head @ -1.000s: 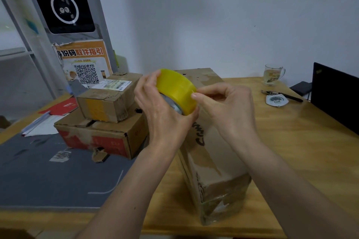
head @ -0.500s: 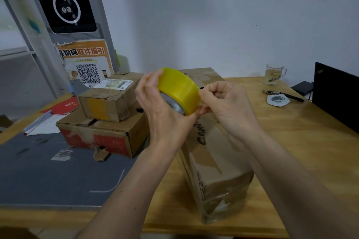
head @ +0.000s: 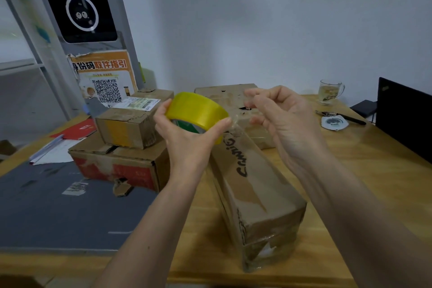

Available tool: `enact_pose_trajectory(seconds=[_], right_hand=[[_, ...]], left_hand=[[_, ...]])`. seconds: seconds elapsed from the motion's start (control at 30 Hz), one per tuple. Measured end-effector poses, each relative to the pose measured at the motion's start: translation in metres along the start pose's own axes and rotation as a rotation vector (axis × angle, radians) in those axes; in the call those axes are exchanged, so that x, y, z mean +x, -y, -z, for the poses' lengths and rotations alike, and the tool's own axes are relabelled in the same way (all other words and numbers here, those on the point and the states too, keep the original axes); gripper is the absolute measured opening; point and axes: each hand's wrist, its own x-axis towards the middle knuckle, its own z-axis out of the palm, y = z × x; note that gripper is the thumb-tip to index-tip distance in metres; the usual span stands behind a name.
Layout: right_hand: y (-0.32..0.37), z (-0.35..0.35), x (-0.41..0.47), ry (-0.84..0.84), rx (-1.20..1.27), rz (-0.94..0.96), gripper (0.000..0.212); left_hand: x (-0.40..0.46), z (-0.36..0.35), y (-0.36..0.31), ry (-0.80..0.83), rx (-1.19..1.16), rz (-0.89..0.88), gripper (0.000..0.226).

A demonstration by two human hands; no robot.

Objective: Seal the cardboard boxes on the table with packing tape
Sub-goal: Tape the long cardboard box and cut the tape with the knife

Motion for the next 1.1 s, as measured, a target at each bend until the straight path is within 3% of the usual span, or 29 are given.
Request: enact_pose_trajectory(seconds=[0.13, 0.2, 0.3, 0.37, 0.43, 0.53, 0.7, 0.8, 0.87, 0.93, 1.03, 1.1], right_hand=[[-0.003, 0.013, 0.005, 0.031, -0.269, -0.039, 0.009], [-0.003, 0.021, 0.005, 0.106, -0.515, -0.018, 0.004], [-0.003, 0.025, -0.001, 0.236, -0.983, 0.068, 0.019], [-0.008, 0.022, -0.010, 0.345, -1.268, 0.123, 0.019], [-0.017, 0.021, -0.018, 0.423, -1.427, 0.199, 0.017], [-0.022, 0.032, -0.017, 0.437, -1.358, 0.200, 0.010], [-0.029, 0.051, -0.009, 0.457, -1.167, -0.140, 0.050], [-0.031, 0.055, -0.012, 0.522, -1.010, -0.275, 0.058], [-0.032, 0.054, -0.012, 0.505, -0.986, -0.215, 0.056], [-0.024, 0.046, -0.014, 0.322, -0.954, -0.094, 0.051], [-0.002, 0.027, -0.012, 0.152, -0.550, -0.019, 0.030], [0.011, 0.014, -0.010, 0.145, -0.460, 0.002, 0.027]], left_hand=[[0.001, 0.001, -0.001, -0.011, -0.052, 0.022, 0.106], [0.004, 0.002, -0.002, -0.055, -0.062, 0.029, 0.105], [0.006, 0.003, -0.002, -0.088, -0.072, 0.024, 0.104], [0.005, 0.001, -0.003, -0.072, -0.070, 0.031, 0.105], [0.002, -0.002, -0.004, -0.054, -0.076, 0.031, 0.104], [-0.002, -0.005, -0.005, -0.030, -0.084, 0.035, 0.103], [-0.005, -0.006, -0.006, -0.003, -0.091, 0.021, 0.102], [-0.008, -0.007, -0.008, 0.012, -0.081, 0.010, 0.102], [-0.009, -0.008, -0.009, 0.016, -0.080, 0.001, 0.102], [-0.010, -0.008, -0.009, 0.014, -0.074, -0.016, 0.103], [-0.013, -0.010, -0.009, 0.012, -0.049, -0.066, 0.105], [-0.015, -0.010, -0.010, 0.009, -0.029, -0.105, 0.108]])
